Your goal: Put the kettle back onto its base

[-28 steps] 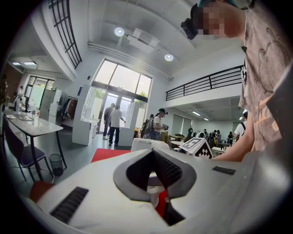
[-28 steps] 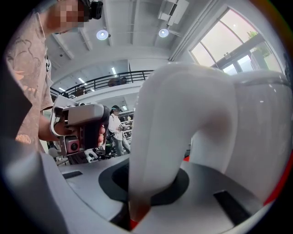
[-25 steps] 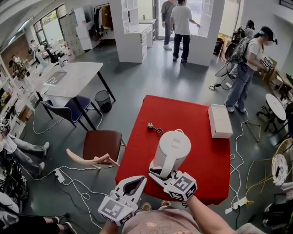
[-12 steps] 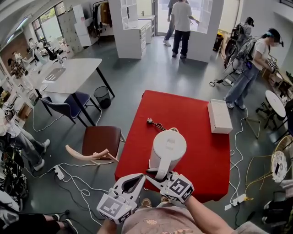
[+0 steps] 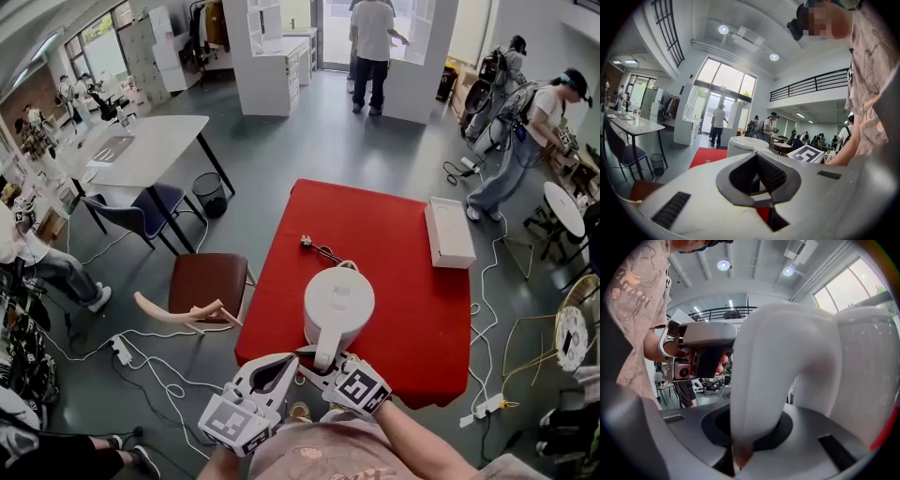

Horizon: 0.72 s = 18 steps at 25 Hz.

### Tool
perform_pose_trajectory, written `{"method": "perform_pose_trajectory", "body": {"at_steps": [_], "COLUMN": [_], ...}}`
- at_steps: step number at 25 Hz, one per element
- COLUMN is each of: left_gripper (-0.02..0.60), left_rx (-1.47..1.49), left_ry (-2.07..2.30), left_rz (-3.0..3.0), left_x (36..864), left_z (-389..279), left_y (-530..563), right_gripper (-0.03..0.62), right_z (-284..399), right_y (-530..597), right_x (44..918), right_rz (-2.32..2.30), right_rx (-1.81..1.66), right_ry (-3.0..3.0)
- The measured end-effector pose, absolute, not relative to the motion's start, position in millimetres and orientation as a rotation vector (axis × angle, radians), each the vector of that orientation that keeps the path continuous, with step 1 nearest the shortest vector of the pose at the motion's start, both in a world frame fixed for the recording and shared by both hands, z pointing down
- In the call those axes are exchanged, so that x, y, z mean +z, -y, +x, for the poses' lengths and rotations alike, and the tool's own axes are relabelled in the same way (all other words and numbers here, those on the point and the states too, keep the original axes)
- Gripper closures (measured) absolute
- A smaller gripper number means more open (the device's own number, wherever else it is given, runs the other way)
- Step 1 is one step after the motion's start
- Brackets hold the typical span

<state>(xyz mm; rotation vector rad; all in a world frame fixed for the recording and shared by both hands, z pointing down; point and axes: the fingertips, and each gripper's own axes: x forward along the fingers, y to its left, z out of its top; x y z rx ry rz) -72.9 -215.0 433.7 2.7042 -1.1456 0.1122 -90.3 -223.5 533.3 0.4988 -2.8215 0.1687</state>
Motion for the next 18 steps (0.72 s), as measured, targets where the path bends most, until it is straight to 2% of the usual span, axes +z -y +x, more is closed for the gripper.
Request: {"method": "perform_pose_trajectory", "body": {"at_steps": [10, 18], "left_gripper": [0.583, 0.583], "left_rx": [0.119, 0.104], "left_ry": [1.150, 1.164], "left_rz": [2.685, 2.697], "left_x": [430.9, 429.1], "left_z": [-72.9, -74.5], "left_y": [211.9, 210.5], "right_gripper": [0.522, 0.491], "right_z": [-91.0, -86.7], "right_y": [220.3, 224.6], "right_x": [544.7, 542.6], "right_rz": [0.510, 0.589], "right_rx": [0.182, 0.170], "right_ry": [2.807, 2.782]}}
